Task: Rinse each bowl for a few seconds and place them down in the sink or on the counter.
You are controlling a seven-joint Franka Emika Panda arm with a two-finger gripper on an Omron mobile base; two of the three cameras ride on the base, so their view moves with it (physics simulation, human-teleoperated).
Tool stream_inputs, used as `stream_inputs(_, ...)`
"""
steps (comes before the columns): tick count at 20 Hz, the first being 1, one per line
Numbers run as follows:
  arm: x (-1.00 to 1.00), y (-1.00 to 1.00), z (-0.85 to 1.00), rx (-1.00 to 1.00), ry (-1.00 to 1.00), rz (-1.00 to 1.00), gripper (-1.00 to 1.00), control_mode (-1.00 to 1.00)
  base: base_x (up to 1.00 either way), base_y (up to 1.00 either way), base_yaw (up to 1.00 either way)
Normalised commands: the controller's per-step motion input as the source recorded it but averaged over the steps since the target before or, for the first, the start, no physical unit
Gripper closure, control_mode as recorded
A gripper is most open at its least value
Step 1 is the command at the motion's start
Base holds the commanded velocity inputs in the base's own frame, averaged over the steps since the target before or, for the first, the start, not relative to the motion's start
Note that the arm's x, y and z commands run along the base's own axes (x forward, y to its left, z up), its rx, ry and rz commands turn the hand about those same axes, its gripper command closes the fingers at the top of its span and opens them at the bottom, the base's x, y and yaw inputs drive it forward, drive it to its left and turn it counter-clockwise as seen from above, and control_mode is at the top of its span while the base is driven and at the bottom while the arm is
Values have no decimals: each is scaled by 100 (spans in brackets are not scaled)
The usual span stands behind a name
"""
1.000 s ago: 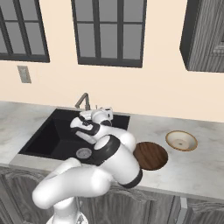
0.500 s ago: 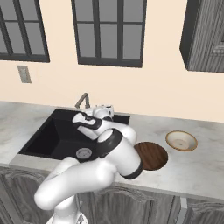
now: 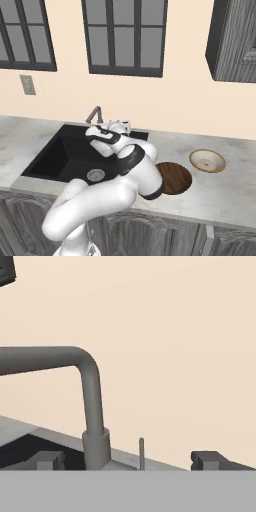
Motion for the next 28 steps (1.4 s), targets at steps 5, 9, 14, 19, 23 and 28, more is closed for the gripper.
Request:
stream_inputs(5, 28, 0, -16, 2, 0, 0, -100, -100, 0, 0, 0)
stream_inputs(9, 28, 0, -18, 2, 0, 0, -100, -100, 0, 0, 0)
stream_inputs(14, 27, 0, -20, 2, 0, 0, -100, -100, 0, 0, 0)
stream_inputs(19, 29, 0, -18, 2, 0, 0, -100, -100, 0, 0, 0)
stream_inputs(23, 32, 0, -14, 1, 0, 0, -100, -100, 0, 0, 0)
stream_inputs(28, 32, 0, -14, 1, 0, 0, -100, -100, 0, 0, 0)
